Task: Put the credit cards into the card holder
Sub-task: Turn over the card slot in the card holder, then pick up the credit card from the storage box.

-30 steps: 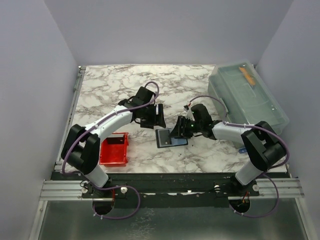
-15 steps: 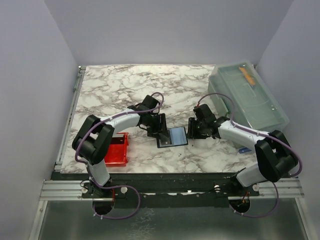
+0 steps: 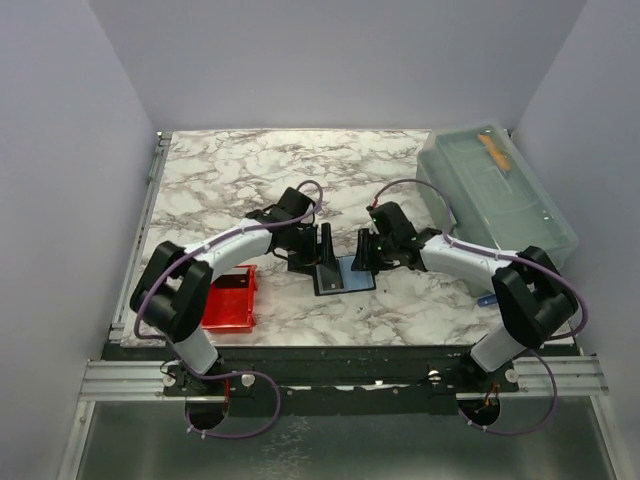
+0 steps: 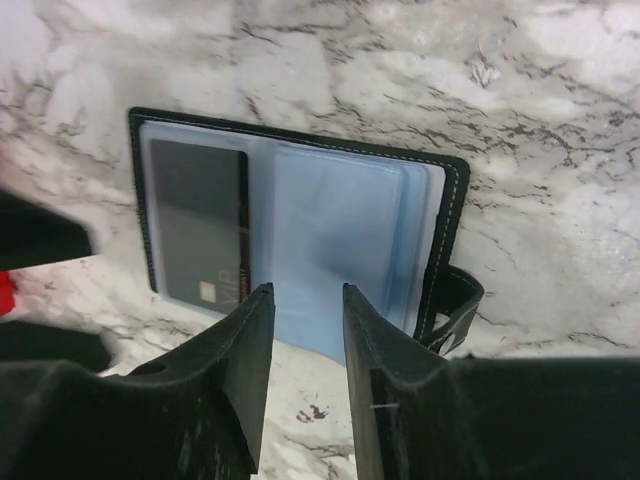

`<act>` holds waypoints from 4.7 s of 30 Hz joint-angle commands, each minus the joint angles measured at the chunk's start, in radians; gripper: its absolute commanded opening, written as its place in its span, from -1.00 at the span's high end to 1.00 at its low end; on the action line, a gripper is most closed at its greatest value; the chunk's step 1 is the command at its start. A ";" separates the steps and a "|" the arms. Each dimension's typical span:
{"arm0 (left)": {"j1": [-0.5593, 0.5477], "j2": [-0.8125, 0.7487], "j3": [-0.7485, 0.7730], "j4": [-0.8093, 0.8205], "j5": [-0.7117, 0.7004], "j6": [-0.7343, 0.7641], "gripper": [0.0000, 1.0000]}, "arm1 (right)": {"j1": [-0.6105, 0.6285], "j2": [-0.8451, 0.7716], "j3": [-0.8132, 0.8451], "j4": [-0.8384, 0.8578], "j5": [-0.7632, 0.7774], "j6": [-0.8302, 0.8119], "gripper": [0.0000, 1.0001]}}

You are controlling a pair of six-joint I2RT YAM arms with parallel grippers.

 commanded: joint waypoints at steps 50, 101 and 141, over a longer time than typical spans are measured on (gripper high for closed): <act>0.543 -0.555 -0.382 -0.144 -0.443 -0.695 -0.83 | 0.003 -0.288 -0.088 0.038 0.096 -0.073 -0.95; 0.543 -0.589 -0.425 -0.108 -0.471 -0.690 0.49 | 0.003 -0.236 -0.072 0.032 0.064 -0.071 -0.94; 0.542 -0.575 -0.155 -0.530 -0.497 -0.735 1.00 | 0.003 -0.182 -0.025 0.018 0.013 -0.081 -0.94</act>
